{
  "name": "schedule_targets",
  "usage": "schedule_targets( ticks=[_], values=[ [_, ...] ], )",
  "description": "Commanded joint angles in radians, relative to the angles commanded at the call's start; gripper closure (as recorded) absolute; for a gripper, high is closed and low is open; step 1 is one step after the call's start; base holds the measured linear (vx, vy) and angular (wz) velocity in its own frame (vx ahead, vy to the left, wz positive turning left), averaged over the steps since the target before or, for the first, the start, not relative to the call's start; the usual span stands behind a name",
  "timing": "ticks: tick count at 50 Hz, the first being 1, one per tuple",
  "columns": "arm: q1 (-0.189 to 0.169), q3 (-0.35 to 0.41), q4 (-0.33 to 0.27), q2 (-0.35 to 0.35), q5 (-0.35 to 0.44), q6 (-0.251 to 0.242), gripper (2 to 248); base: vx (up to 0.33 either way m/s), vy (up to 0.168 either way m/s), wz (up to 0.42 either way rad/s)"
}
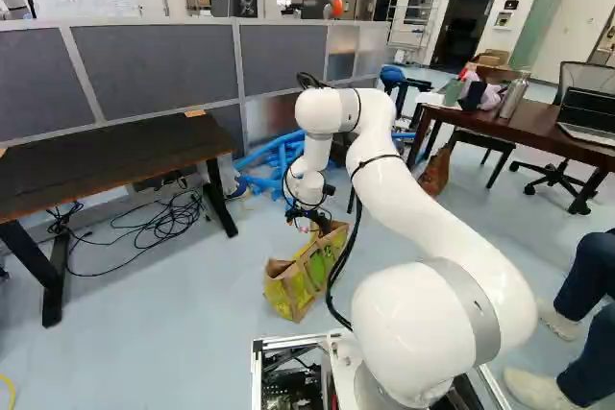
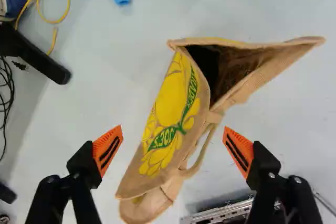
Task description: Pick up the bag on the ground and place it on the table
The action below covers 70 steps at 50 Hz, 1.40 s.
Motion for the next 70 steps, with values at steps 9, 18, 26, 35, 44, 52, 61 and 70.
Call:
schedule_targets(
  ticks=[9, 18, 26, 35, 44, 52, 61, 70],
  values=[
    [0.0, -0.027, 0.0, -0.033, 0.0, 0.095, 3, 0.0, 0.0, 0.0],
    [0.0, -0.055, 0.0, -0.066, 0.0, 0.178, 3, 0.0, 0.0, 0.0],
    [0.0, -0.08, 0.0, -0.096, 0.0, 0.196, 3, 0.0, 0.0, 0.0],
    [0.003, -0.096, 0.0, -0.124, 0.0, 0.198, 3, 0.0, 0.0, 0.0],
    [0.008, -0.105, 0.0, -0.15, 0.0, 0.198, 3, 0.0, 0.0, 0.0],
    [0.012, -0.113, 0.0, -0.174, 0.0, 0.198, 3, 0.0, 0.0, 0.0],
    [0.015, -0.125, 0.0, -0.202, 0.0, 0.198, 3, 0.0, 0.0, 0.0],
    [0.015, -0.151, 0.0, -0.234, 0.0, 0.198, 3, 0.0, 0.0, 0.0]
  ],
)
